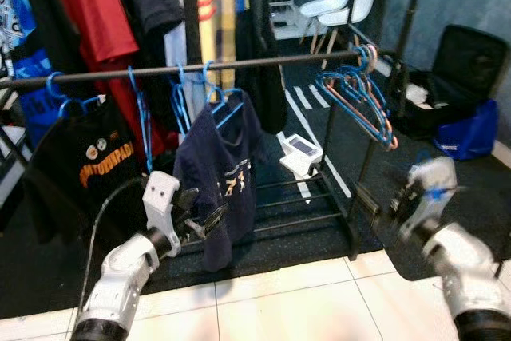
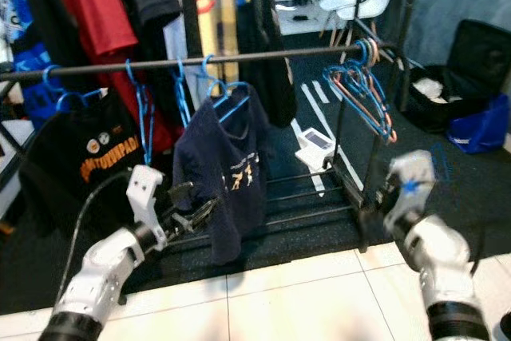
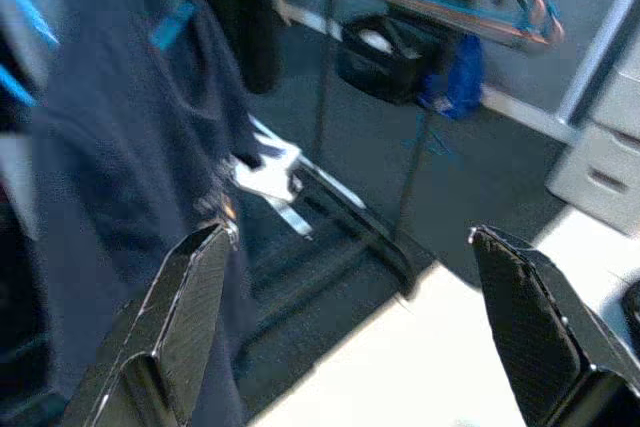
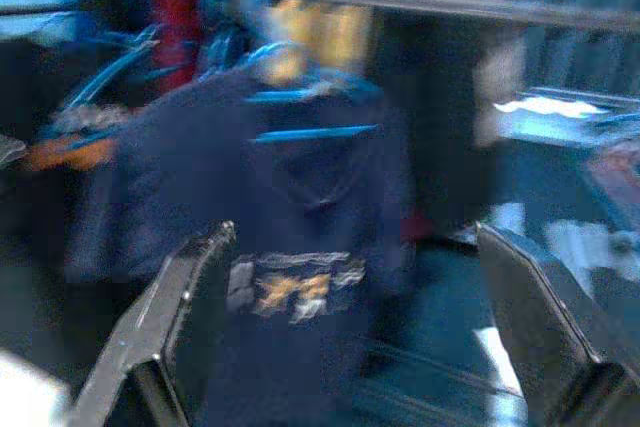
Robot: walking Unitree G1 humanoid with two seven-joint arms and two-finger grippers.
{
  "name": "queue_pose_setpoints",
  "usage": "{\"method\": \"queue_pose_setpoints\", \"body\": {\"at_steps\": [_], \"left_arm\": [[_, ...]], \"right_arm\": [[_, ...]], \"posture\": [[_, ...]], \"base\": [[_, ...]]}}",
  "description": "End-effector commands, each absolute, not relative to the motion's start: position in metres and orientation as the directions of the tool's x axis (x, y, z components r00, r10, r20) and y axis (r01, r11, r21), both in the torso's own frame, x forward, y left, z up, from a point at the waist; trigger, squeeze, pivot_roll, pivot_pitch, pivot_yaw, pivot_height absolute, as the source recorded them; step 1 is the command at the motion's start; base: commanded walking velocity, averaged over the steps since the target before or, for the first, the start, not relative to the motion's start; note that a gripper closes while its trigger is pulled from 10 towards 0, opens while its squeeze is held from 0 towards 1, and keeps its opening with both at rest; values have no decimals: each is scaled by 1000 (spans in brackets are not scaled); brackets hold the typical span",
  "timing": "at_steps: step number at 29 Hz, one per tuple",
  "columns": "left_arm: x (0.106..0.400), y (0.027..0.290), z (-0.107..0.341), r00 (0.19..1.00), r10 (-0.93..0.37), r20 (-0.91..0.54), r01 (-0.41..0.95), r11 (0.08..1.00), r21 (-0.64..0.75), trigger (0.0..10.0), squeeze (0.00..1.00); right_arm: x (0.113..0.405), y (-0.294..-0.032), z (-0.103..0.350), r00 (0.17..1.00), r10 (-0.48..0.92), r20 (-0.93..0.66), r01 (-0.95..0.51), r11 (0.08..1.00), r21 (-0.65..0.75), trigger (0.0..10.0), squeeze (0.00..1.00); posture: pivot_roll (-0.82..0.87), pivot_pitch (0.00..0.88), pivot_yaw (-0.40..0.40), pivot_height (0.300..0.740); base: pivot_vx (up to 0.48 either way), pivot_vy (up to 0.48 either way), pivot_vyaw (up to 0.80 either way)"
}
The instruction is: Hang hanger
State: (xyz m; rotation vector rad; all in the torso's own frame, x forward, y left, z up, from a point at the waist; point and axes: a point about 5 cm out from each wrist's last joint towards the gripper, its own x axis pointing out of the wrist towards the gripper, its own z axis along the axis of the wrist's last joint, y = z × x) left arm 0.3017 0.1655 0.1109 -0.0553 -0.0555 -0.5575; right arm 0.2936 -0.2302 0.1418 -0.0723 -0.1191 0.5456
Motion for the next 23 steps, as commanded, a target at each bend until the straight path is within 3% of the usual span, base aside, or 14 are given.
{"method": "queue_pose_setpoints", "body": {"at_steps": [1, 4, 6, 10, 14, 17, 20, 23], "left_arm": [[307, 169, 126, 860, -497, 111, 504, 863, -38, 10000, 0], [312, 156, 157, 841, -495, 218, 515, 856, -39, 10000, 0], [312, 156, 157, 841, -495, 218, 515, 856, -39, 10000, 0], [310, 139, 187, 809, -509, 296, 534, 846, -4, 10000, 0], [307, 134, 194, 800, -516, 306, 536, 844, 19, 10000, 0], [300, 135, 188, 843, -463, 272, 468, 882, 50, 10000, 0], [296, 140, 180, 882, -403, 244, 405, 913, 41, 10000, 0], [289, 158, 161, 945, -269, 185, 272, 962, 8, 10000, 0]], "right_arm": [[290, -222, 147, 830, 549, 104, -544, 836, -73, 10000, 0], [290, -205, 170, 798, 582, 159, -571, 813, -109, 10000, 0], [290, -205, 170, 798, 582, 159, -571, 813, -109, 10000, 0], [283, -180, 180, 741, 657, 135, -643, 754, -135, 10000, 0], [280, -176, 178, 754, 647, 113, -633, 762, -138, 10000, 0], [270, -187, 177, 860, 506, 72, -496, 860, -117, 10000, 0], [264, -198, 177, 911, 408, 61, -400, 910, -107, 10000, 0], [251, -234, 177, 981, 178, 76, -173, 982, -70, 10000, 0]], "posture": [[-113, 0, 27, 740], [-121, 0, 33, 740], [-121, 0, 33, 740], [-124, 0, 26, 740], [-120, 0, 22, 740], [-123, 0, 22, 740], [-133, 0, 23, 740], [-136, 0, 28, 740]], "base": [[0, 0, 0], [0, 0, 0], [0, 0, 0], [0, 0, 0], [0, 0, 0], [0, 0, 0], [0, 0, 0], [0, 0, 0]]}}
